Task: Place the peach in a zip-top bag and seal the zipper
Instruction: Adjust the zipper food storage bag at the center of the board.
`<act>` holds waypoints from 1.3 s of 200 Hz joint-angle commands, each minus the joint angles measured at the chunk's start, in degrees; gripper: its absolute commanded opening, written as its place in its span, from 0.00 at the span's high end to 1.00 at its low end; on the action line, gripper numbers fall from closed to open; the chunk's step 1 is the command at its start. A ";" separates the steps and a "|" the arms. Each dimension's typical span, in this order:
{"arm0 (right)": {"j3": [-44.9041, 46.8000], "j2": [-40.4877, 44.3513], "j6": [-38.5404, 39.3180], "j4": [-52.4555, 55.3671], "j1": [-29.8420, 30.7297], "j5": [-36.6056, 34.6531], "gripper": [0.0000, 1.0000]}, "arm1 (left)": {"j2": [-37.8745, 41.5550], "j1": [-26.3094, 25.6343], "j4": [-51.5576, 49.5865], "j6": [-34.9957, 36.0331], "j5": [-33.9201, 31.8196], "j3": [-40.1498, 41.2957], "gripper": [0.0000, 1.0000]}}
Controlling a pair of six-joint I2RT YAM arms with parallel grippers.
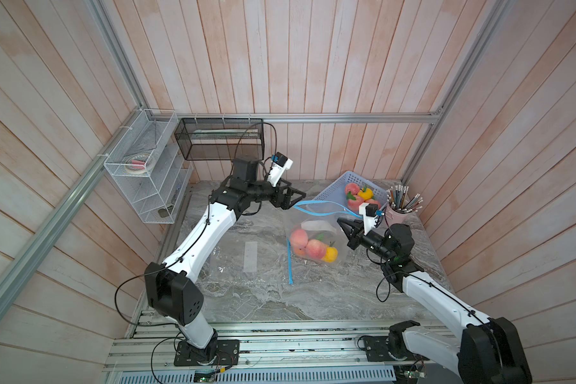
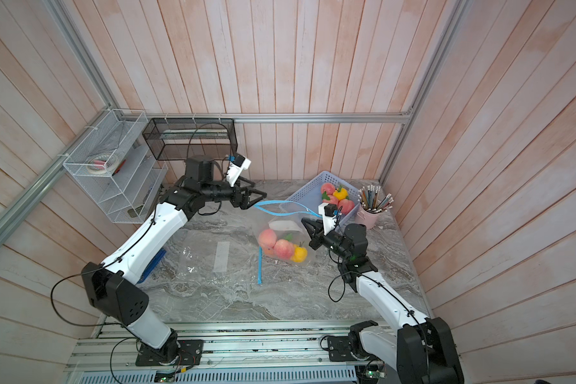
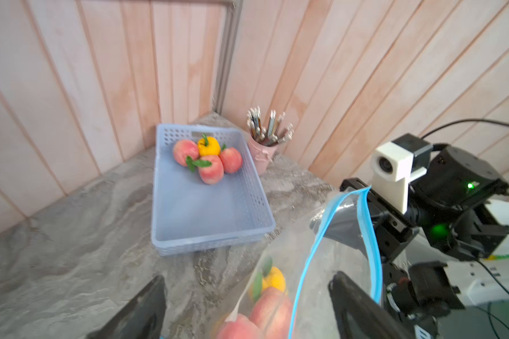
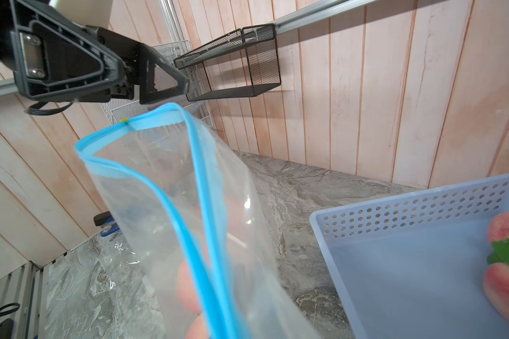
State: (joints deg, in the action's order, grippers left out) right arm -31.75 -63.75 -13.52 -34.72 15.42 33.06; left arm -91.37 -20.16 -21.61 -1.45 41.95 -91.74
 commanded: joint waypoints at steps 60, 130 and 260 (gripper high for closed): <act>-1.11 0.28 -1.28 -3.78 -4.83 12.02 1.00 | 20.01 2.30 28.74 -8.09 4.26 34.35 0.00; -1.95 -0.57 -2.99 -5.39 -5.62 16.57 1.00 | 17.03 1.35 53.32 -9.80 10.20 48.58 0.00; -1.31 -2.10 -5.79 -8.99 -6.61 18.11 1.00 | 7.34 0.91 68.01 -6.13 13.84 45.67 0.69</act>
State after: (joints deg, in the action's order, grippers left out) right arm -32.03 -65.58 -18.00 -40.75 9.17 49.78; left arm -83.31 -19.09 42.35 -7.53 53.04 -44.42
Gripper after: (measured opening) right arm 0.047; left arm 0.368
